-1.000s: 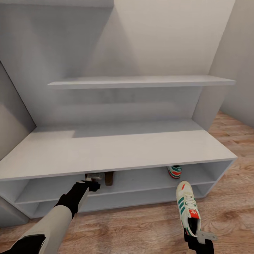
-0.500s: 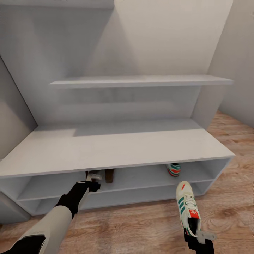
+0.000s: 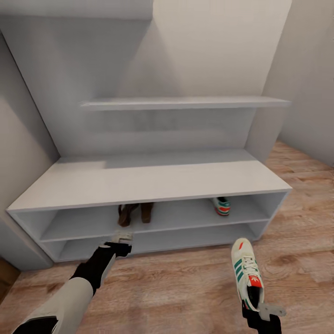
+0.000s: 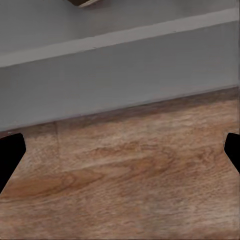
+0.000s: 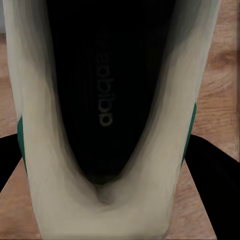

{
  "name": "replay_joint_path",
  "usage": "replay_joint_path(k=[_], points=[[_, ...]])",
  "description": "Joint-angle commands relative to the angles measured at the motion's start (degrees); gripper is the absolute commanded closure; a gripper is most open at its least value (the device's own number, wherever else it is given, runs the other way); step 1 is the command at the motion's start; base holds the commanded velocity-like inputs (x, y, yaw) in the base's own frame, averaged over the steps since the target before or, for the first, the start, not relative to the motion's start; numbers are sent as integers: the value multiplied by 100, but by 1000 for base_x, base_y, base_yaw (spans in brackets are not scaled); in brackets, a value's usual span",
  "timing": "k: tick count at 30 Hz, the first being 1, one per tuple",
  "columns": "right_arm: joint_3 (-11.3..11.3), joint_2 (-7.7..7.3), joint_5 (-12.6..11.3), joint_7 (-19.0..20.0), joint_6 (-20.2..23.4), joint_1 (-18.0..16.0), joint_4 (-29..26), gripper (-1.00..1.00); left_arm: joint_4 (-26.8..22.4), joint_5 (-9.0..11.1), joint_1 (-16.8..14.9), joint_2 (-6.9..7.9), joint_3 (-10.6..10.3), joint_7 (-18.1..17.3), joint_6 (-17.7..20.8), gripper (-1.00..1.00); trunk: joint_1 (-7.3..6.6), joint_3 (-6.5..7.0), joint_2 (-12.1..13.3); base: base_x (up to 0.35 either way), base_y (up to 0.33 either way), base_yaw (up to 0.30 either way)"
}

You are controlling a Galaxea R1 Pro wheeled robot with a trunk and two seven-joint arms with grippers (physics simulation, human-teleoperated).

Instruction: Pick up the two gym shoes and the two sandals from the corridor floor and place them onto the hallstand (shoe rack) in the corridor, making sure they are on the rack and not on the floor. Arrange them so the two gym shoes are next to each other and the two sandals are next to each other.

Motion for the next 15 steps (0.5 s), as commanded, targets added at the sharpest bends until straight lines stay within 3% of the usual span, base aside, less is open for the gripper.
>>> replay_joint_path(k=[1,7,8,11,12,15], points=[[13,0,-52,15,-21,-3,3,100,-7,-45,42,-6,42,-10,-55,-100,-5,-4,-2,-336,0,0],[13,0,-52,15,-21,-3,3,100,7,12,539,54,74,-27,-708,-100,-5,-4,-2,-328,0,0],[13,0,-52,15,-21,-3,3,100,14,153,825,118,77,-121,-1092,-100,-5,-4,-2,-113,0,0],[18,0,-52,15,-21,-3,3,100,32,291,1059,193,79,-298,-1437,-100,-5,-4,-2,-65,0,0],[21,0,-52,15,-21,-3,1,100,58,467,1393,355,80,-633,-1915,-100,-5,-4,-2,-12,0,0],[26,7,-52,15,-21,-3,-4,100,70,685,1752,577,83,-902,-2424,-100,-5,-4,-2,-6,0,0]])
